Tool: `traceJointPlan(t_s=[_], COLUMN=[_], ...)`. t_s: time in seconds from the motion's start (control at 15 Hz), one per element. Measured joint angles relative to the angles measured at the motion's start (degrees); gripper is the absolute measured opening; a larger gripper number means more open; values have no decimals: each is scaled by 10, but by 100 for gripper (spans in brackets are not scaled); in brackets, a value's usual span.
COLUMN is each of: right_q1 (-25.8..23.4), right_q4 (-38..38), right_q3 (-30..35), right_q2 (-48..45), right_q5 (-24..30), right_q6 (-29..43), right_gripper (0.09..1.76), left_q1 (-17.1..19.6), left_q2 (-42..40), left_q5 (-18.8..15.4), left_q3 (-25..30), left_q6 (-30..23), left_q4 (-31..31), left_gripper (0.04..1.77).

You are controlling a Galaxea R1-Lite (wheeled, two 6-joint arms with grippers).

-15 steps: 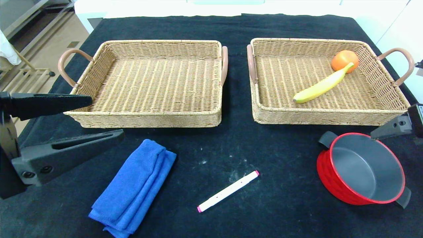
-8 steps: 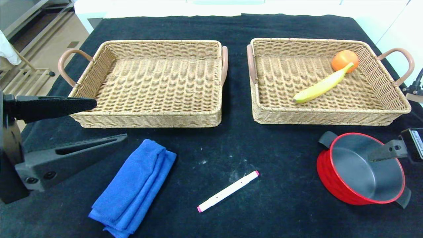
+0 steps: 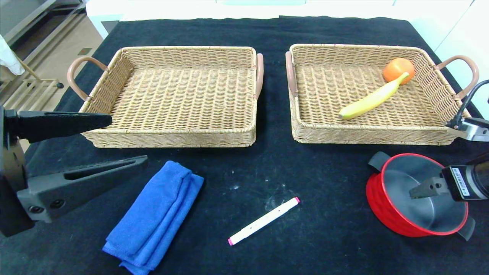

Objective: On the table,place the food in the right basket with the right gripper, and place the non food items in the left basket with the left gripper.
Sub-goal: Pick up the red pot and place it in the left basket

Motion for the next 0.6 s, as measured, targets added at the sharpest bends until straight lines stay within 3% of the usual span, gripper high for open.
traceJointPlan(t_s=[0.27, 0.6], right_q1=[0, -1], right_q4=[-75, -78], right_q3=[37, 43], right_q2=[17, 22], right_q5=[3, 3], right_q6=[-2, -2], right_gripper=[170, 170], left_q1=[0, 0], left_q2=[0, 0], left_q5=[0, 0], left_q3=[0, 1], left_q6=[0, 0], left_q4=[0, 0], left_gripper=[172, 172])
